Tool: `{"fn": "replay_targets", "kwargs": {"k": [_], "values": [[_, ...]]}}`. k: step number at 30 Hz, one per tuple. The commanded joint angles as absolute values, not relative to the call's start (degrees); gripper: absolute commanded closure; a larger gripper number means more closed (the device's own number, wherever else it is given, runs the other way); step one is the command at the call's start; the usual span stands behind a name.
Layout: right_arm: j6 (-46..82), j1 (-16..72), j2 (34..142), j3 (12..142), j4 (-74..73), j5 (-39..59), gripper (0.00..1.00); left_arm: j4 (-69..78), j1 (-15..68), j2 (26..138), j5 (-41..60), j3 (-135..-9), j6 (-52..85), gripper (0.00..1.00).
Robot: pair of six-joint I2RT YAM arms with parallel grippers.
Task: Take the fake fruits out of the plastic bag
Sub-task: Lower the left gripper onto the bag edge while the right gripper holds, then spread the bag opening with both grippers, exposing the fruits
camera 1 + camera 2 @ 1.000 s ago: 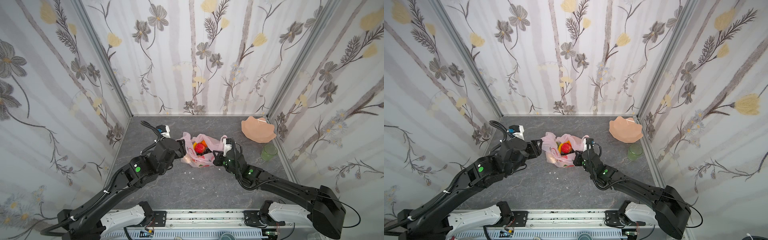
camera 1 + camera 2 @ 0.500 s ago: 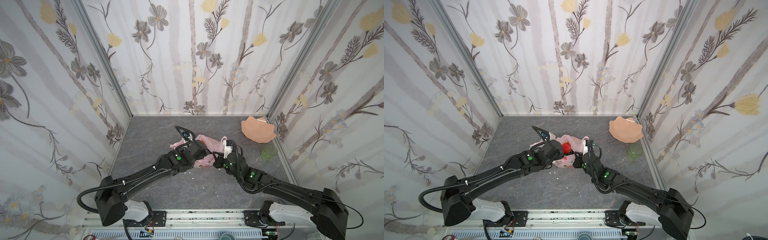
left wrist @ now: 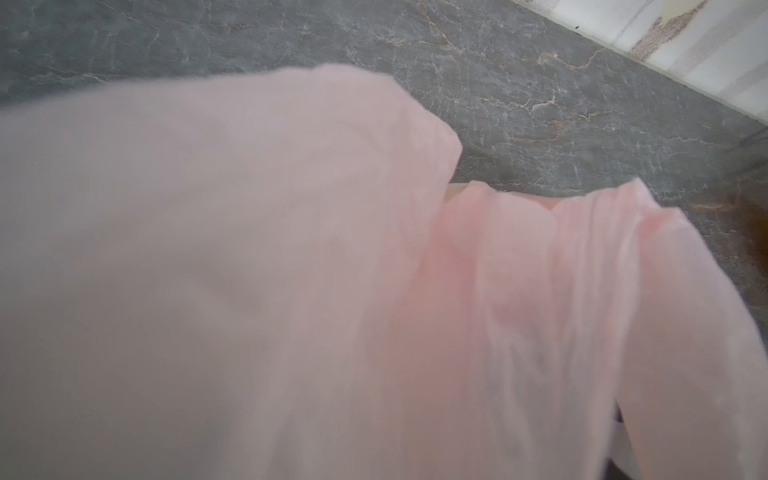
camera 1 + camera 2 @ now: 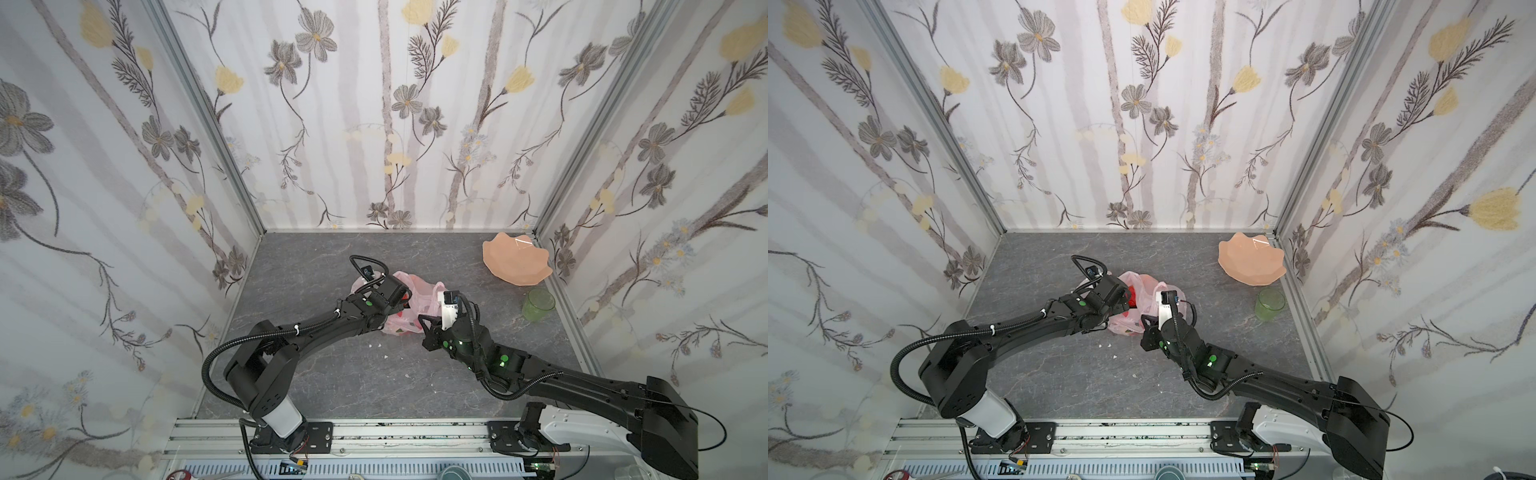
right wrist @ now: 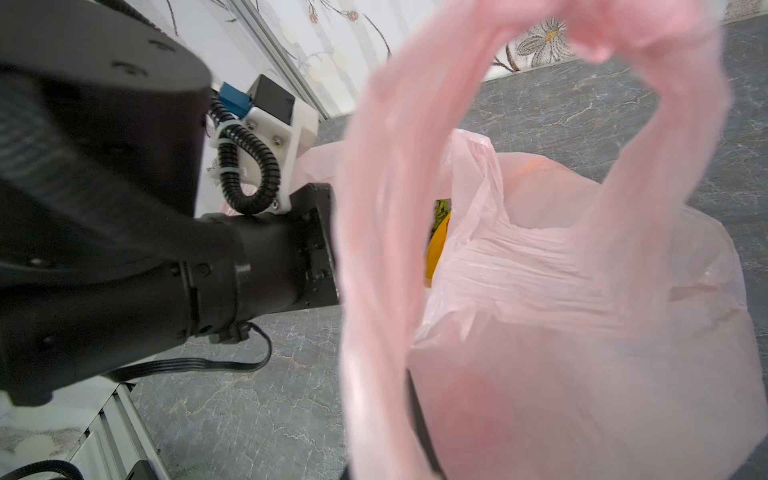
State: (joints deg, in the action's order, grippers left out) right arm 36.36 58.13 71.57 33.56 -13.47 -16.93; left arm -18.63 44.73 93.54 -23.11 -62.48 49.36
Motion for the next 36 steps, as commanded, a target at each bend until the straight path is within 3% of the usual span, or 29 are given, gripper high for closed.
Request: {"fn": "replay_targets", "kwargs": {"k": [1,7,10,14,19,22,29,32,36], "values": [[36.0,58.4,70.9,32.9,-17.1,-18.4,1.0,-15.8,43.1,95.1,-21.7,-63.2,47.3,0.25],[39.4,55.8,70.6,32.6,-14.4,-21.9,1.0,-12.2,40.7,91.1,-20.0,-58.1,45.4,0.8],[43.7,47.7,68.1,28.4,-17.0,-13.5,1.0,-9.2,38.9,84.3,-19.5,-52.1,44.2,1.0],[47.9,38.8,65.4,22.3,-24.4,-4.1,1.0,-1.5,34.0,74.5,-11.2,-41.6,43.1,1.0],[49.1,38.4,67.8,23.9,-21.1,-2.4,0.95,0.7,33.6,68.0,-6.6,-36.1,42.5,1.0],[48.1,38.5,67.4,26.0,-14.4,-5.4,0.79,1.1,34.7,66.4,-5.9,-34.9,41.1,1.0],[40.3,42.3,61.2,36.5,12.6,-20.4,0.18,1.0,38.4,65.6,-8.7,-34.8,39.1,1.0],[39.6,43.7,59.1,41.8,24.1,-26.6,0.1,1.0,39.7,66.5,-10.0,-35.4,38.5,1.0],[39.8,49.3,59.2,52.4,38.3,-37.6,0.08,1.0,40.9,67.4,-10.8,-36.2,38.1,1.0]]}}
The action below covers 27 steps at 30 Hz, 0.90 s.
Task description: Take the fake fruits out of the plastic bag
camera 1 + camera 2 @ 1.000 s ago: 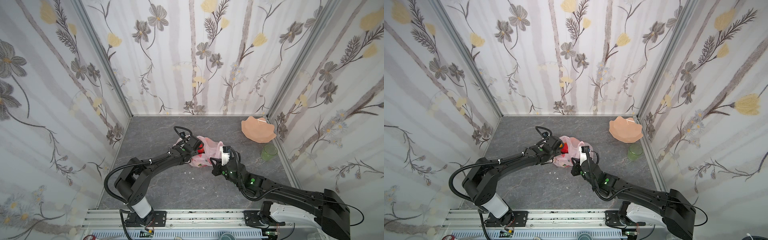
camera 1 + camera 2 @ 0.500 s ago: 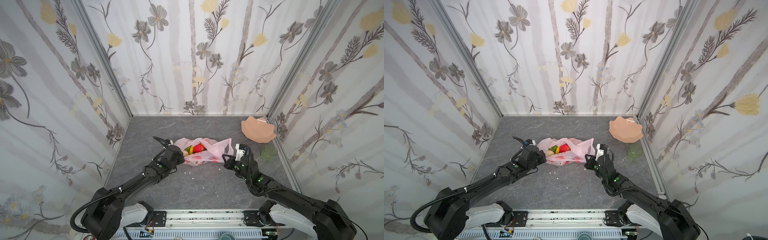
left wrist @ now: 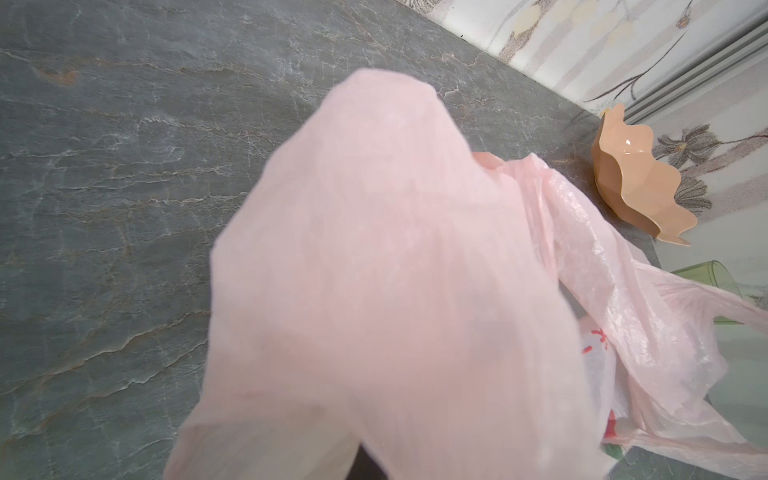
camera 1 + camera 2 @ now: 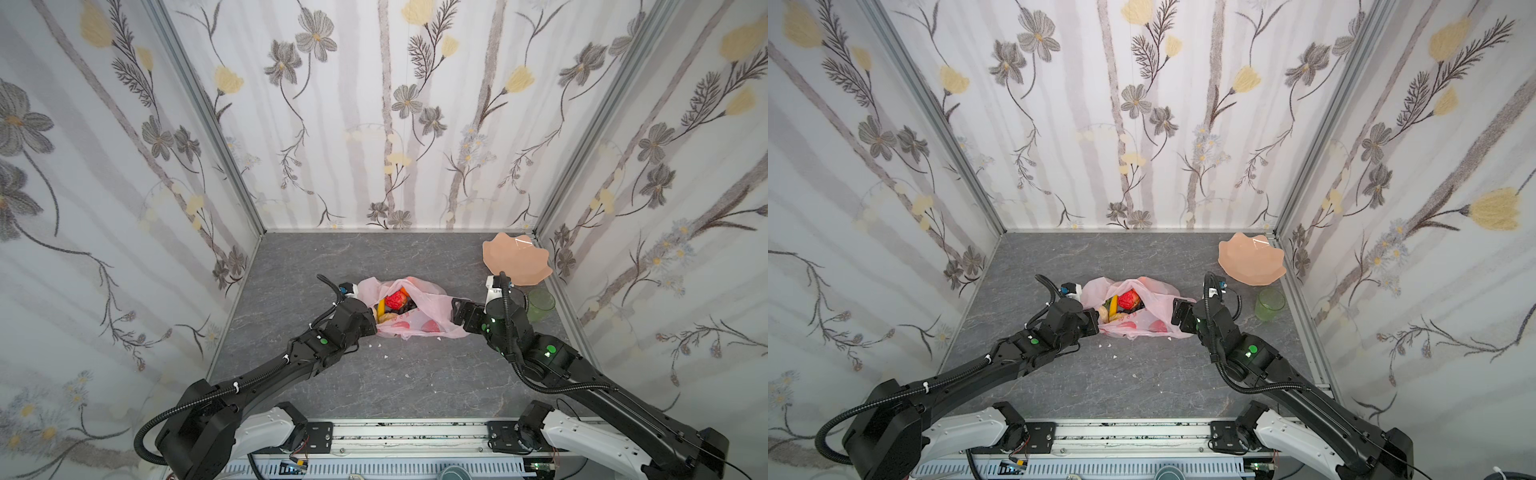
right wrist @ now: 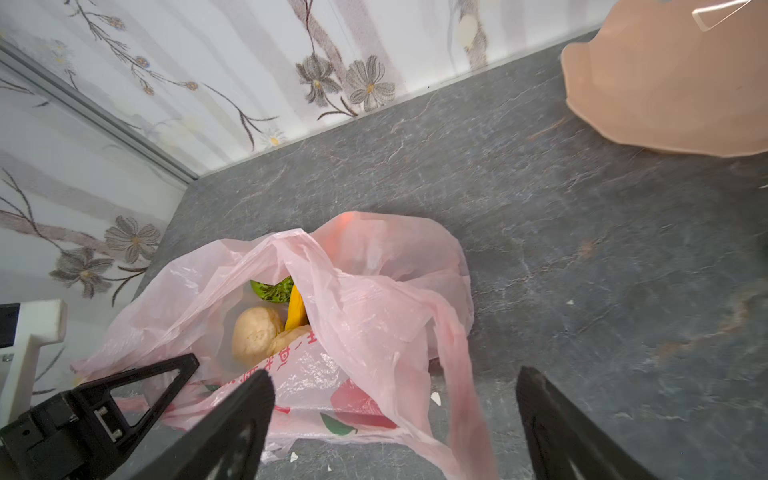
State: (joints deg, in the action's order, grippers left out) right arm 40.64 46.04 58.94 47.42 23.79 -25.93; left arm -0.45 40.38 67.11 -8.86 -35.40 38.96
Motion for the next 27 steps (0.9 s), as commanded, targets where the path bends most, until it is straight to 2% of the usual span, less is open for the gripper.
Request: {"fn": "replay_targets", "kwargs": {"k": [1,4,8,15,20,25,27], "values": [[39.9,51.2,60.0,55.4,41.6,-39.9,0.08,1.0,41.1,67.4,-10.9,-36.2,37.9,1.0],[38.9,56.2,64.6,62.0,45.1,-40.6,0.08,1.0,41.5,67.0,-11.2,-36.1,37.8,1.0],[35.3,60.4,74.3,64.5,40.1,-36.0,0.07,1.0,41.6,66.1,-11.4,-35.5,37.7,1.0],[33.8,56.8,93.4,70.9,36.0,-29.0,0.06,0.9,41.6,63.0,-11.2,-33.3,37.5,1.0],[32.9,53.7,101.8,75.2,34.8,-28.1,0.05,0.8,41.5,60.9,-10.8,-31.2,37.5,1.0],[32.6,52.1,108.2,78.0,35.5,-27.9,0.09,0.7,41.4,59.3,-10.8,-30.1,37.4,1.0],[32.6,51.5,109.6,78.2,35.5,-28.4,0.15,0.7,41.3,59.0,-10.7,-29.8,37.3,1.0]]}}
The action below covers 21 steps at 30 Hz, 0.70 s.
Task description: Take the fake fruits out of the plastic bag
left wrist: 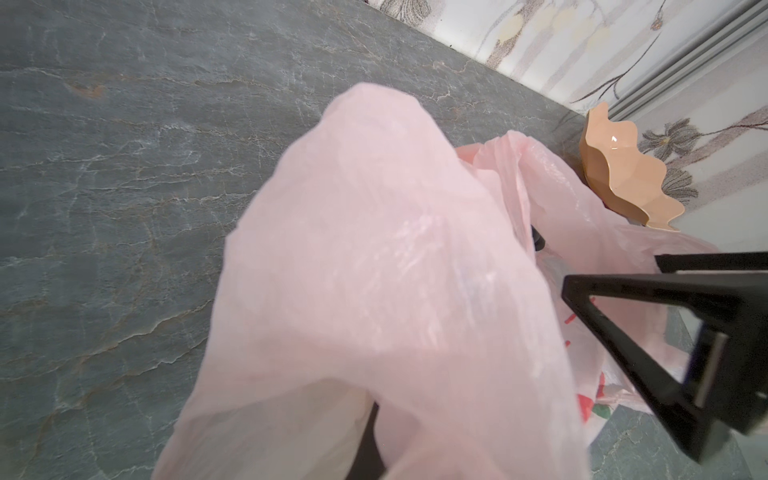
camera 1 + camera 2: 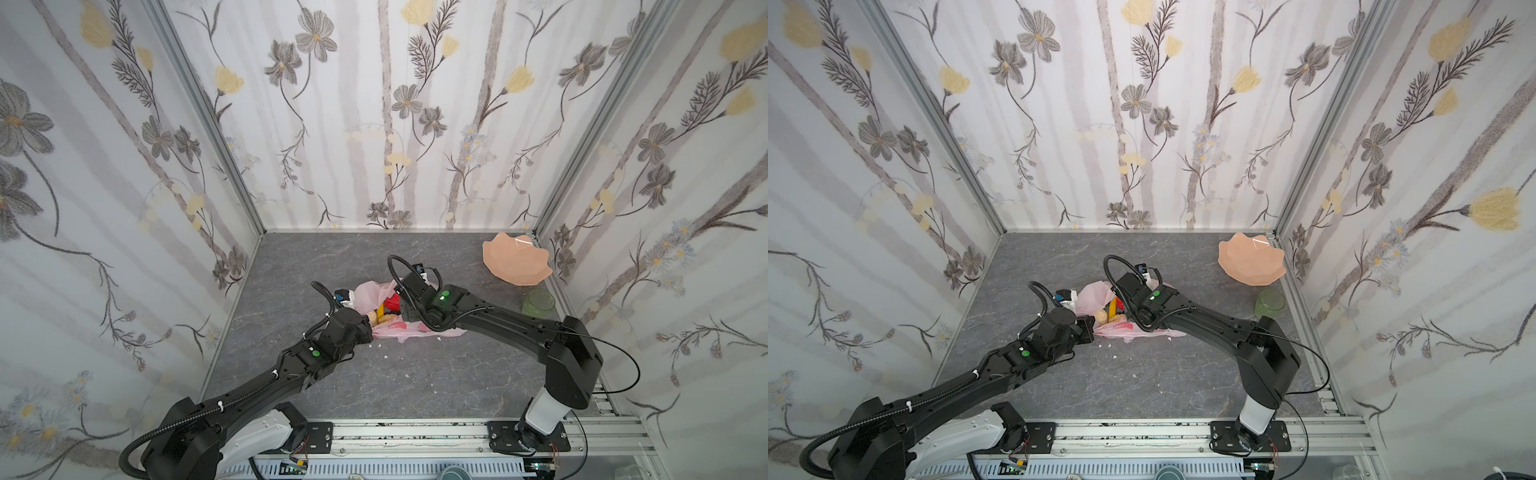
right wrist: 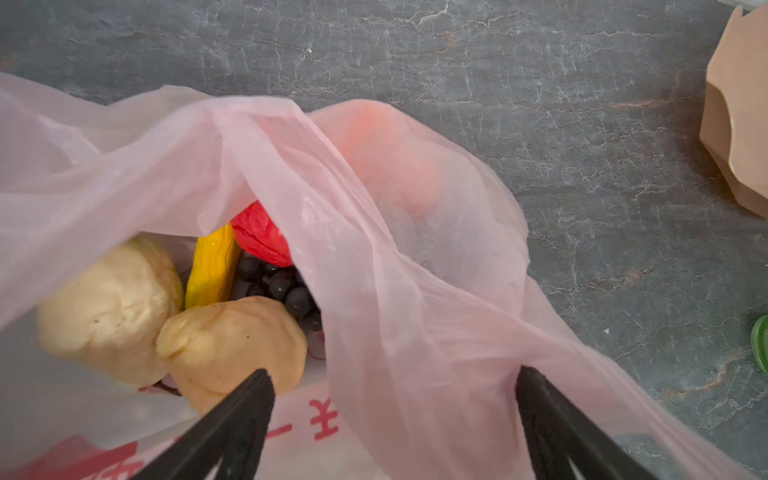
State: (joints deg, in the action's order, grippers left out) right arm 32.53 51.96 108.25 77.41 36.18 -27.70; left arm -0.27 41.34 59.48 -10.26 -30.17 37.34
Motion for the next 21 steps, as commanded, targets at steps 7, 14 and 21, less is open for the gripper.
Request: {"fn": "replay_targets", "kwargs": {"k": [7,14,21], "values": [[32.2,45.0,108.0,77.2,34.1,-31.7,0.82,0.5,38.0,57.5,-8.1,-27.9,38.3,1.0],[31.2,33.5,96.0,66.8,23.6,-19.5,1.0,-1.5,30.8,49.4,-4.4,-22.5,39.6,1.0],[31.2,30.6,91.8,61.0,17.2,-7.9,1.0,-3.0,26.8,49.7,1.7,-22.9,38.1,1.0]]}}
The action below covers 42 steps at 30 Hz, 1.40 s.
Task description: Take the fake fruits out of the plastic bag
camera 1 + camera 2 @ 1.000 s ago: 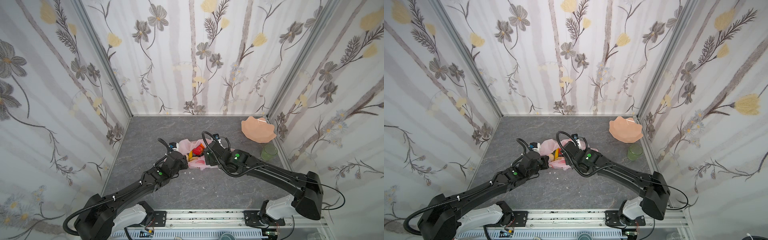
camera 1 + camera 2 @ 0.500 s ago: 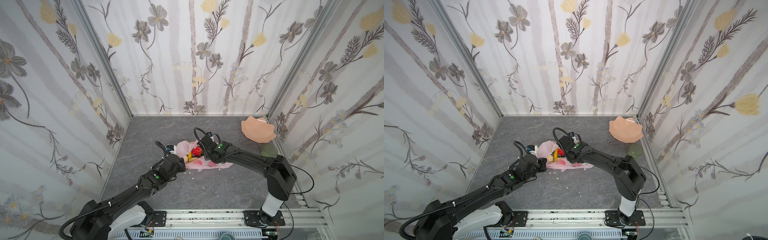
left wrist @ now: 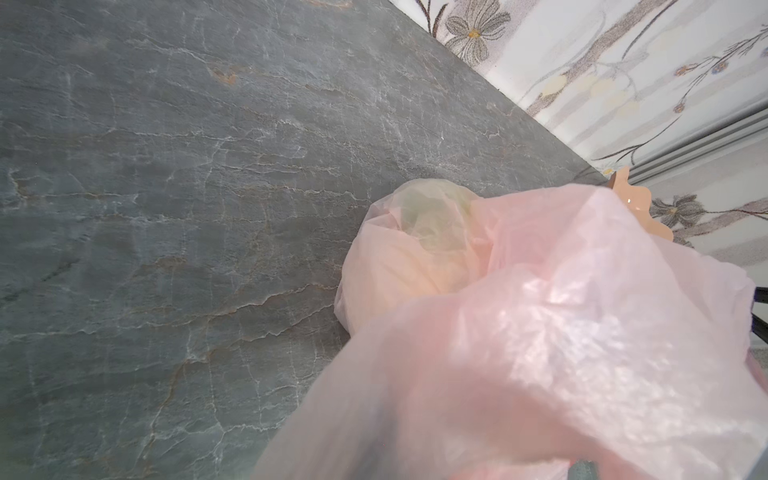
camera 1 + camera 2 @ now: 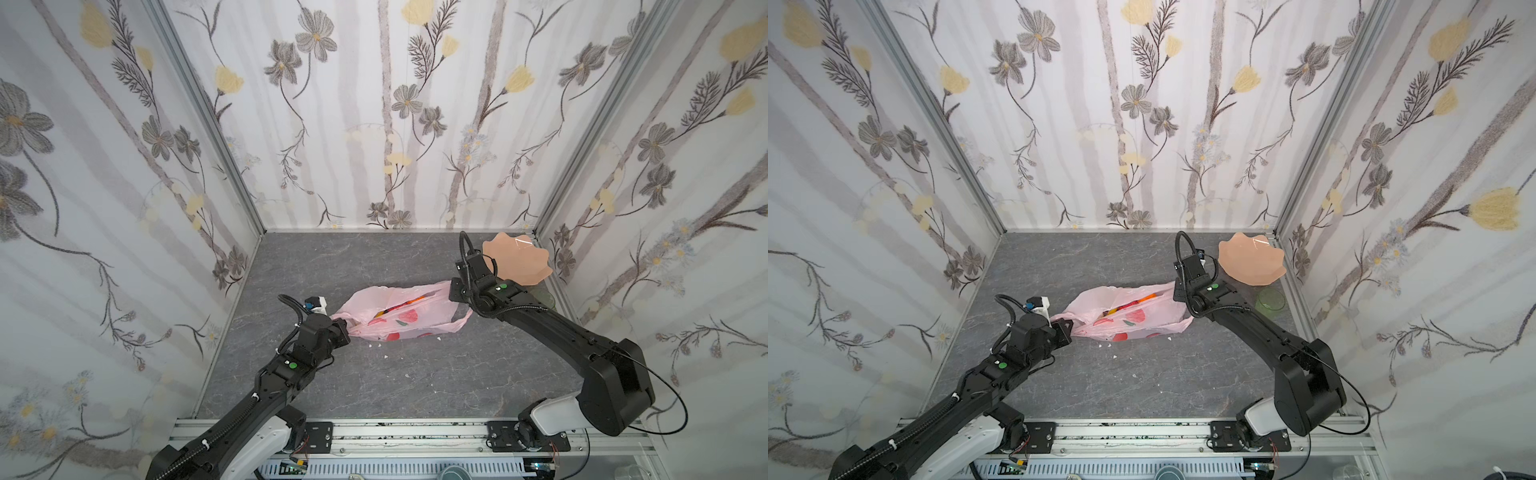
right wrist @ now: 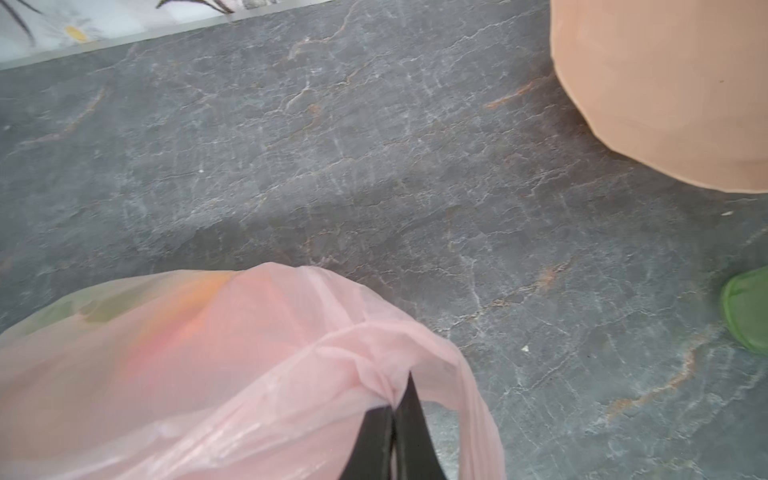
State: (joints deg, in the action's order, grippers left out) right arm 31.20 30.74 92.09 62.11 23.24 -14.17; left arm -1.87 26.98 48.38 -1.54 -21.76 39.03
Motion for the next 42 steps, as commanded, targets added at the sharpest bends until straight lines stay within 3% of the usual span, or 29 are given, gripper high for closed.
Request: {"fn": "replay_targets", "kwargs": {"k": [1,3,9,13,22,32,42], "values": [[31.4,30.7,89.9,60.5,16.4,-6.7,1.0,-3.7,27.1,50.9,2.5,-24.0,37.3,1.0],[31.5,31.2,89.8,60.4,15.9,-5.7,1.0,-7.5,29.3,53.2,0.9,-27.2,36.0,0.97],[30.5,33.7,91.0,63.0,17.1,-7.0,1.0,-24.2,41.0,54.5,-13.3,-38.0,35.4,0.48],[30.4,34.1,91.0,63.8,17.0,-7.2,1.0,-36.3,47.0,58.4,-20.6,-46.5,35.6,0.38],[29.7,34.9,92.6,64.7,16.7,-8.0,1.0,-46.5,59.0,70.7,-26.9,-62.5,32.0,0.36],[29.1,34.9,91.8,63.5,16.4,-8.8,1.0,-46.5,60.8,81.9,-24.5,-64.5,28.8,0.38],[29.4,35.2,89.7,61.0,14.4,-7.6,1.0,-38.4,50.1,87.2,-18.4,-60.9,31.6,0.64]]}}
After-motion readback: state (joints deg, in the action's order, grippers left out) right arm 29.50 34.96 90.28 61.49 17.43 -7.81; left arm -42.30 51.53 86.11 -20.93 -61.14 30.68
